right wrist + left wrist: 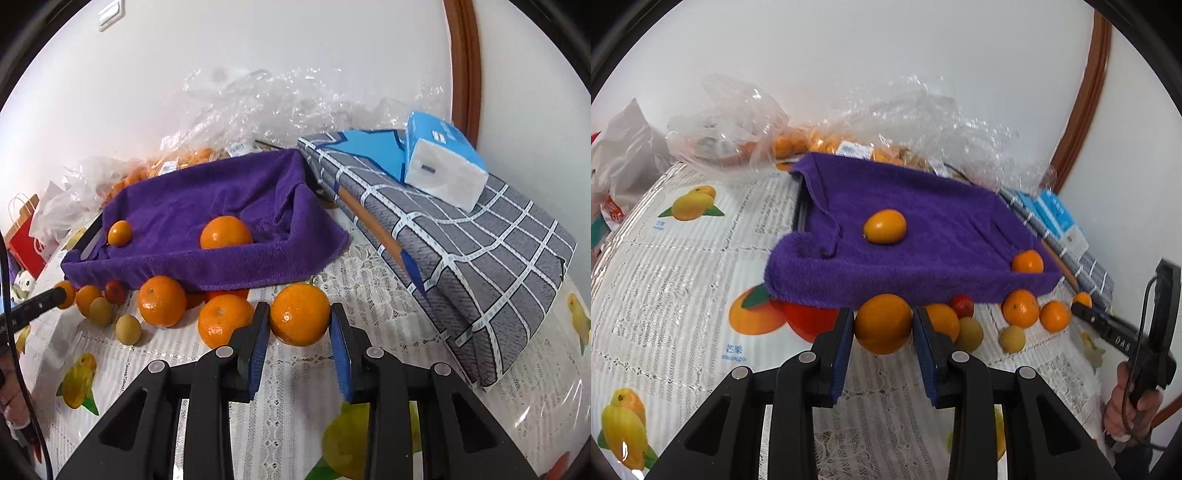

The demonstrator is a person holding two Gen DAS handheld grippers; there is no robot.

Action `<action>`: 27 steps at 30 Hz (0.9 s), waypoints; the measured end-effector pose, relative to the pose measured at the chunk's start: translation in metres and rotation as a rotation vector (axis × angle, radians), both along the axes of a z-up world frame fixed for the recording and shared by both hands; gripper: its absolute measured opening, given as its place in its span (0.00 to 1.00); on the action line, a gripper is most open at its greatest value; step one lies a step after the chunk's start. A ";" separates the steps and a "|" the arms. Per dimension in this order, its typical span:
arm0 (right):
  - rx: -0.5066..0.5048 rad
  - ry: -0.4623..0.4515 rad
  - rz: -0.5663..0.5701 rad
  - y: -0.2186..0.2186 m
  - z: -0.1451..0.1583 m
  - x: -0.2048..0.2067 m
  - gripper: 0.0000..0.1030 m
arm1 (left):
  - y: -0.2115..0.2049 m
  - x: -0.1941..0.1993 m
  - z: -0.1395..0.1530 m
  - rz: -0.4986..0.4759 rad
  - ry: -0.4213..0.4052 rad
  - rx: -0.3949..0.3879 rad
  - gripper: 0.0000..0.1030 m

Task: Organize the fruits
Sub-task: 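Close the left tool on the oval orange, then carry both held fruits over the purple towel and lower them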

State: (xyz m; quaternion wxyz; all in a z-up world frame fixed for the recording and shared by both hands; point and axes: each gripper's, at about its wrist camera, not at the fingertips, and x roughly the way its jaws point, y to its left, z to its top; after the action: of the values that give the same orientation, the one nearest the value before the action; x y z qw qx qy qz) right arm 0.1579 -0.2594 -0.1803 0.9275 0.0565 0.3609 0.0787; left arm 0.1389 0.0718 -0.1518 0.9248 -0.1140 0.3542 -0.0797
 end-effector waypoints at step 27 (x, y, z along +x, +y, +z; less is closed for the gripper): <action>0.057 -0.102 -0.040 0.012 0.061 0.013 0.31 | 0.030 0.001 0.040 0.098 -0.119 -0.103 0.30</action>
State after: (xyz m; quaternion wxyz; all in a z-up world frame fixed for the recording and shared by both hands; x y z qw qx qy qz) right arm 0.1706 -0.2473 -0.1195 0.9441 0.0860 0.3098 0.0730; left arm 0.1402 0.1016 -0.1117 0.9398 -0.1736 0.2881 -0.0594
